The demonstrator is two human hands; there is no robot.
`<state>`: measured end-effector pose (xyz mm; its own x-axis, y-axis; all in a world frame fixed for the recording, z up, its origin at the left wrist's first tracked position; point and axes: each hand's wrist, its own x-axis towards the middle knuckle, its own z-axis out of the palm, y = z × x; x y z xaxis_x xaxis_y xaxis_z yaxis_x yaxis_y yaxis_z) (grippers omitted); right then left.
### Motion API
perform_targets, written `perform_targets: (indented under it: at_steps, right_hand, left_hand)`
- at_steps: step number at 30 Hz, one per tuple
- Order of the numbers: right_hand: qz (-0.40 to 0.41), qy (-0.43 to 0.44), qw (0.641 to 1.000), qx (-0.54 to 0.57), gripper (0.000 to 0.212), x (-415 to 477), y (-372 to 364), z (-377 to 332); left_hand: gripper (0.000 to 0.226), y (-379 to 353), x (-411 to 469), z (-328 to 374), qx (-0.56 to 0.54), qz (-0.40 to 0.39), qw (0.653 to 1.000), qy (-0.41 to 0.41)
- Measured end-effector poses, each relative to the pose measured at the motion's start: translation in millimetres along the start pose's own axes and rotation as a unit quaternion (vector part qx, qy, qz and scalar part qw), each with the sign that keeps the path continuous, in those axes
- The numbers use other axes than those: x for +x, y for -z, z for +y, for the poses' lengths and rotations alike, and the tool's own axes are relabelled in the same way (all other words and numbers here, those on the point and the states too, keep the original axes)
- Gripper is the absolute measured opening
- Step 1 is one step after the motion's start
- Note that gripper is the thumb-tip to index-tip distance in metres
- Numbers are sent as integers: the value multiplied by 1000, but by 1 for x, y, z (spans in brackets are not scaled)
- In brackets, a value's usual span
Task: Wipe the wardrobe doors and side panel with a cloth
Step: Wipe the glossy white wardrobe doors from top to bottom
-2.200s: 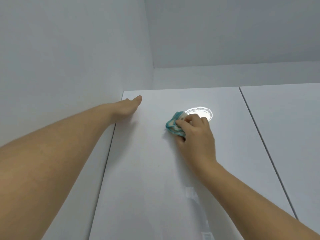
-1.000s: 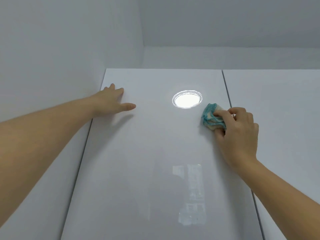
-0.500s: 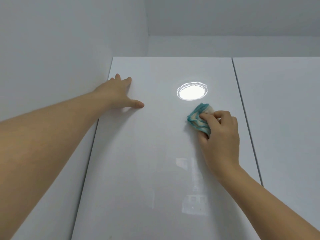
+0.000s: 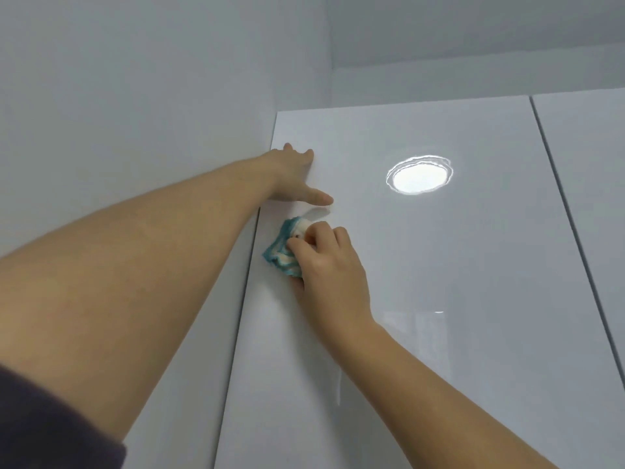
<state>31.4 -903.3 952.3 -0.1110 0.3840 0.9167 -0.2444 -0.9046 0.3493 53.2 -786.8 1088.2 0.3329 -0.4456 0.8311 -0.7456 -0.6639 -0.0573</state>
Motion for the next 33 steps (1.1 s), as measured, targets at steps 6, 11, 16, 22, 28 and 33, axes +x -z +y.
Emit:
perform_targets:
  at_steps: [6, 11, 16, 22, 28, 33]
  right_hand:
    - [-44, 86, 995, 25, 29, -12, -14, -24]
    - [-97, 182, 979, 2, 22, -17, 7, -3]
    - [-91, 157, 983, -32, 27, -27, 50, 48]
    - [-85, 52, 991, -90, 36, -36, 110, 115]
    - [-69, -91, 977, -182, 40, -53, 165, 169]
    - [-51, -187, 965, -177, 36, -70, 179, 176]
  left_hand:
    - [104, 0, -3, -3, 0, -14, 1000, 1]
    - [114, -4, -1, -3, 7, -14, 1000, -7]
    - [126, -12, 3, -6, -6, -12, 1000, -3]
    - [121, -23, -3, -7, -65, 30, 997, -2]
    - [102, -32, -16, -2, -114, 54, 992, -15]
    - [108, -39, -19, -4, -96, 32, 995, -14]
